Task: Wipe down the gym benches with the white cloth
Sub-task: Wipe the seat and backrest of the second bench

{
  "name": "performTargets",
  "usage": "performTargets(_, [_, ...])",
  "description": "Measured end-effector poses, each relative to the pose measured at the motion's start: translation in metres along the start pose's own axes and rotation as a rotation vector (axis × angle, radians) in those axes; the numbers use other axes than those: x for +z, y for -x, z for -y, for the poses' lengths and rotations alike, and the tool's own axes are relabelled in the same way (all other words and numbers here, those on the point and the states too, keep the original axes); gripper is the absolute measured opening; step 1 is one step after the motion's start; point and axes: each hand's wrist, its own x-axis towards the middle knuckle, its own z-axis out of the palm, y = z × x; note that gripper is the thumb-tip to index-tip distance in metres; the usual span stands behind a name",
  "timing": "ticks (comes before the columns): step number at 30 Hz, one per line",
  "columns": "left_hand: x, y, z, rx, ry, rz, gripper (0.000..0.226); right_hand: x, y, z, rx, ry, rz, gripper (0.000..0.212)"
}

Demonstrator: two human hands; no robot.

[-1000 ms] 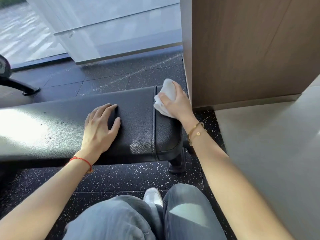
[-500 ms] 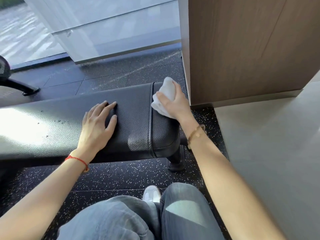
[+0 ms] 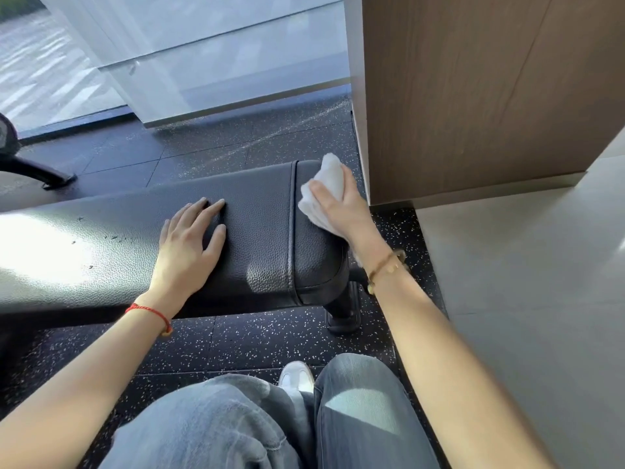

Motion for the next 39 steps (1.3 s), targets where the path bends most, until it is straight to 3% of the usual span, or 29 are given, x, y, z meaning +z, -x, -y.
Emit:
performTargets(8, [-0.002, 0.0, -0.002, 0.006, 0.002, 0.003, 0.054, 0.011, 0.064, -0.022, -0.201, 0.11, -0.075, 0.078])
performTargets(13, [-0.001, -0.001, -0.002, 0.0, -0.015, -0.001, 0.054, 0.001, 0.03, -0.012, -0.145, 0.073, 0.025, 0.074])
performTargets(17, [-0.001, -0.003, -0.001, 0.005, -0.025, -0.003, 0.053, 0.003, -0.009, 0.005, -0.09, 0.069, -0.001, 0.07])
performTargets(22, [-0.001, -0.005, 0.0, 0.01, -0.035, -0.017, 0.051, 0.006, 0.04, -0.01, -0.159, 0.162, 0.003, 0.078])
performTargets(27, [-0.002, -0.004, 0.0, 0.015, -0.037, -0.039, 0.05, 0.005, 0.094, -0.019, -0.462, 0.606, 0.012, 0.069])
performTargets(33, [-0.004, -0.003, 0.0, 0.004, -0.036, -0.024, 0.05, 0.001, 0.1, -0.012, -0.93, 0.998, 0.21, 0.064])
performTargets(39, [-0.021, -0.008, 0.031, 0.089, 0.073, 0.036, 0.043, 0.075, 0.095, 0.019, -0.934, 1.45, 0.386, 0.079])
